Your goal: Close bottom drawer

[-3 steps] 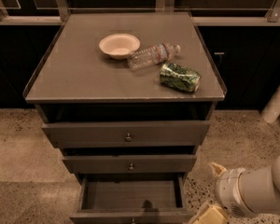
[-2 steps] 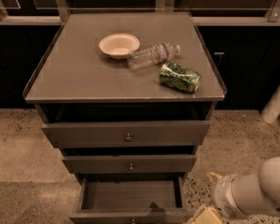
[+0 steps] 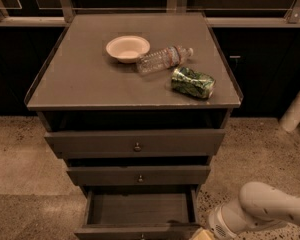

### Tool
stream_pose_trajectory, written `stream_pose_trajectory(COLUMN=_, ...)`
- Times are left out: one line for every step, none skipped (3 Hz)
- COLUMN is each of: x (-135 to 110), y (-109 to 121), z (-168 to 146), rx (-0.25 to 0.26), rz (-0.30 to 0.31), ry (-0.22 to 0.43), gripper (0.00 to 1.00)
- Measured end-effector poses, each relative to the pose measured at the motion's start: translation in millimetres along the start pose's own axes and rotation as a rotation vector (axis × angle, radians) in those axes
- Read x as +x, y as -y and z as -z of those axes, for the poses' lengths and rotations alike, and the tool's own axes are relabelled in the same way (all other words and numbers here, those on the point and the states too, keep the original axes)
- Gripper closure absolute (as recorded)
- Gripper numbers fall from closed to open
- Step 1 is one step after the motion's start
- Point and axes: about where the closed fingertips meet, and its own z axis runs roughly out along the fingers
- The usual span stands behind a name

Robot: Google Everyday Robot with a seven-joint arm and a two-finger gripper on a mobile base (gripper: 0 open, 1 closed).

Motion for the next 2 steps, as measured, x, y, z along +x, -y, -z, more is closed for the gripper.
stream_pose_trajectory(x=18.7, y=-9.3, z=-31.1, rx=-0.073, rz=-0.036, ry=-0.018, gripper=0.37)
stream_pose_trajectory(x=18.4, y=-9.9, z=-30.1, rx=-0.072, rz=-0.035, ry=-0.017, gripper=0.6)
